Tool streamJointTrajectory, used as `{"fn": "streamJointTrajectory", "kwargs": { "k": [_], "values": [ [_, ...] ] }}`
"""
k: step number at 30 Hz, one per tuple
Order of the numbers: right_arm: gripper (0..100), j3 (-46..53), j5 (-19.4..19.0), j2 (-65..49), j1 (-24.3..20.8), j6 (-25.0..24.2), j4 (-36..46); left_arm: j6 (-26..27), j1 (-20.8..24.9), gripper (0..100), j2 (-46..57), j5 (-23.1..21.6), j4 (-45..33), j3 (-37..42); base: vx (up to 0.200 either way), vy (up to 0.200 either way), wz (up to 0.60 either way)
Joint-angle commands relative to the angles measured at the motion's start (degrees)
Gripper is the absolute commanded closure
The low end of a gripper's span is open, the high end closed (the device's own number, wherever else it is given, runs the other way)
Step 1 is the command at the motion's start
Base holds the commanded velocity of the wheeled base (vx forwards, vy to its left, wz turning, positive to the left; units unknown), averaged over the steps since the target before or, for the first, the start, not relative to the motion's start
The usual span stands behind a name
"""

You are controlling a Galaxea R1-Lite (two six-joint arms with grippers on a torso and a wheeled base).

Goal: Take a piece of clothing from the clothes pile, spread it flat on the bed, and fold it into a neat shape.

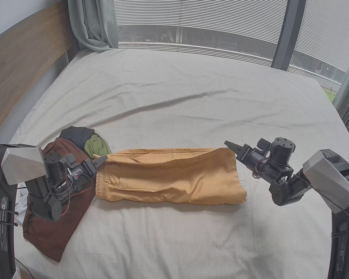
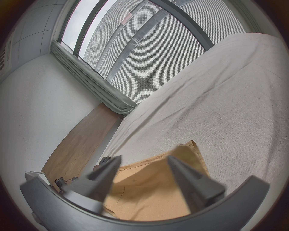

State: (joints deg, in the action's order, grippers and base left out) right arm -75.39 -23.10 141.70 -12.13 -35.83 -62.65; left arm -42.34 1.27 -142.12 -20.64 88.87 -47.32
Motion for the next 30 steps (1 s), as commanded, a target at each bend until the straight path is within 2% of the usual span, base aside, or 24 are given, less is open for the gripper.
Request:
{"fn": "streamJointTrajectory", "kwargs": {
  "k": [1,8,15,26,30],
  "values": [
    [0,2.35,0.16,-0.99,-0.79,-0.03,-0.28,0.24,-0.21,0,1.05,0.16,-0.01,0.48,0.0,0.0,0.0],
    [0,12.19,0.16,-7.05,-3.95,0.32,-4.15,2.0,-0.13,0,4.66,-0.63,-0.01,2.85,0.0,0.0,0.0],
    [0,21.77,0.34,-12.5,-7.29,2.17,-4.41,2.0,0.23,0,9.4,-3.09,-0.1,6.28,0.0,0.0,0.0],
    [0,28.72,3.85,-15.76,-11.6,3.22,-4.5,2.52,0.4,0,15.38,-7.75,-0.01,11.9,0.0,0.0,0.0],
    [0,28.89,6.23,-15.4,-13.62,3.22,-4.41,7.8,0.05,0,15.29,-8.28,-0.1,12.61,0.0,0.0,0.0]
  ]
}}
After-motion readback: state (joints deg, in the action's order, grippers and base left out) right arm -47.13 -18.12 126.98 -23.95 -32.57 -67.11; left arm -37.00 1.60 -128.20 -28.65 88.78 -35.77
